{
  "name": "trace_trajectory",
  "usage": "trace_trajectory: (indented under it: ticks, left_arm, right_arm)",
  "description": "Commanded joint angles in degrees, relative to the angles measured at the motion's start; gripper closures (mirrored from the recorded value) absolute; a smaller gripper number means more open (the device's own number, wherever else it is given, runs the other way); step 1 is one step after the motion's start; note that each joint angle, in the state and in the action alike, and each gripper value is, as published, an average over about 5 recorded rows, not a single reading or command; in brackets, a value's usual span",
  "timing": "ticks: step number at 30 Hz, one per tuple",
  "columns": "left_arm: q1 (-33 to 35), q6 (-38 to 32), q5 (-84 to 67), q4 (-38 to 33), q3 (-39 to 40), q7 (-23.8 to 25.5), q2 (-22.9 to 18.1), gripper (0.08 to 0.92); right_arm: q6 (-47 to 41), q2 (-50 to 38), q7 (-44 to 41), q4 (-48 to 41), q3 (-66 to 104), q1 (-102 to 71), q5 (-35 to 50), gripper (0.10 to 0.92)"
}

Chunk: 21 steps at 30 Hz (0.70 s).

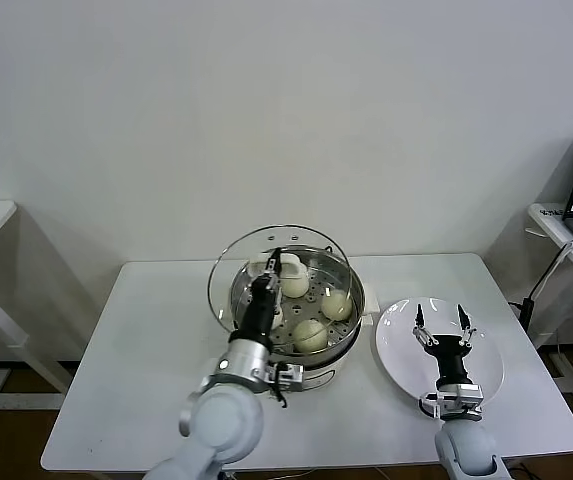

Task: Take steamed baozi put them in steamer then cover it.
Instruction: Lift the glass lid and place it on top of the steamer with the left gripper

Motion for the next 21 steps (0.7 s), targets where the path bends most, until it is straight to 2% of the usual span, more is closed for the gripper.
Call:
trace_trajectory:
  ticks: [1,21]
  left_arm:
    - [-3.2,1.7,6.1,6.6,4.0,3.4,-4.1,0.817]
    - [-3.1,0.4,7.1,11.2,4.4,0.3,-6.0,0.817]
  right_arm:
    - [-0.1,0.1,-0.1,-0.4,0.2,0.2,0.0,0.203]
    - [-0.1,0.4,-0.1,-1.0,0.3,0.6,-0.3,0.203]
